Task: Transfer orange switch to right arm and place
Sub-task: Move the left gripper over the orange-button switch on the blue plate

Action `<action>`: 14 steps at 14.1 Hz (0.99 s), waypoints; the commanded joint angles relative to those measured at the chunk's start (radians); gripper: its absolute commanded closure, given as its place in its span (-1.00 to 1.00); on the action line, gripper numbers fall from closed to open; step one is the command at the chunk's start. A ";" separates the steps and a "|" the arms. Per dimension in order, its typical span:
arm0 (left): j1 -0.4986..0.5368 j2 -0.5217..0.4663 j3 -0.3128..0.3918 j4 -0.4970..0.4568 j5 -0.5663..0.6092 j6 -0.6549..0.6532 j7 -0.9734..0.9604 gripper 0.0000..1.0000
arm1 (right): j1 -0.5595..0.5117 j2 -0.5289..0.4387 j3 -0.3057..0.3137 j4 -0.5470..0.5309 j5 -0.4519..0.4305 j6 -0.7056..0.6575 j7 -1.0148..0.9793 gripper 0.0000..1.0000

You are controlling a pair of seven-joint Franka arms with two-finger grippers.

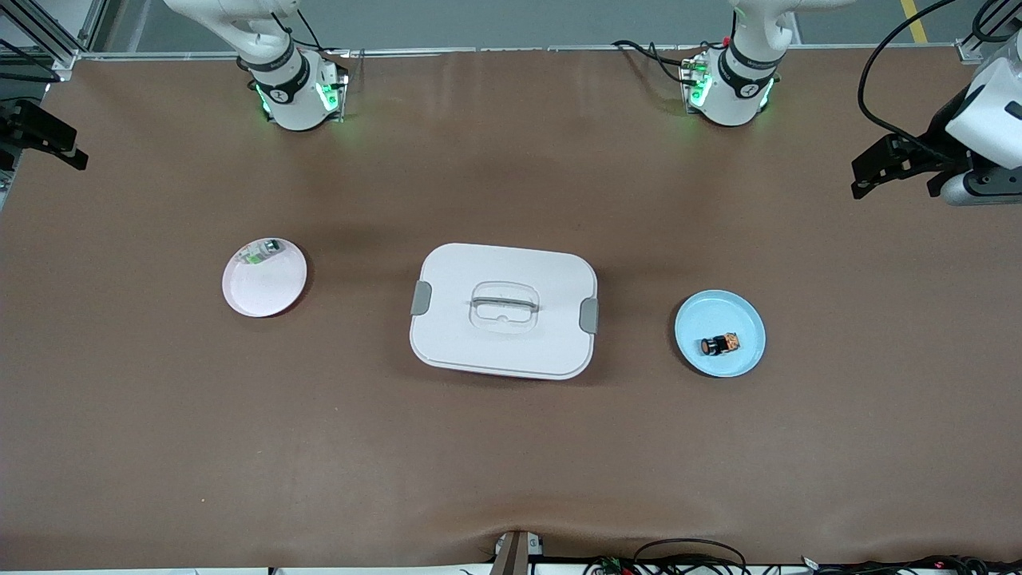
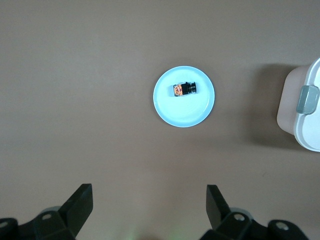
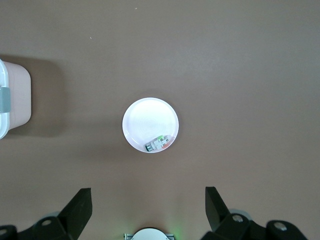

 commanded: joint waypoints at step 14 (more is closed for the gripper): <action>0.053 0.138 0.004 -0.048 -0.020 0.086 0.027 -1.00 | -0.003 0.008 0.004 0.024 -0.012 -0.005 0.000 -1.00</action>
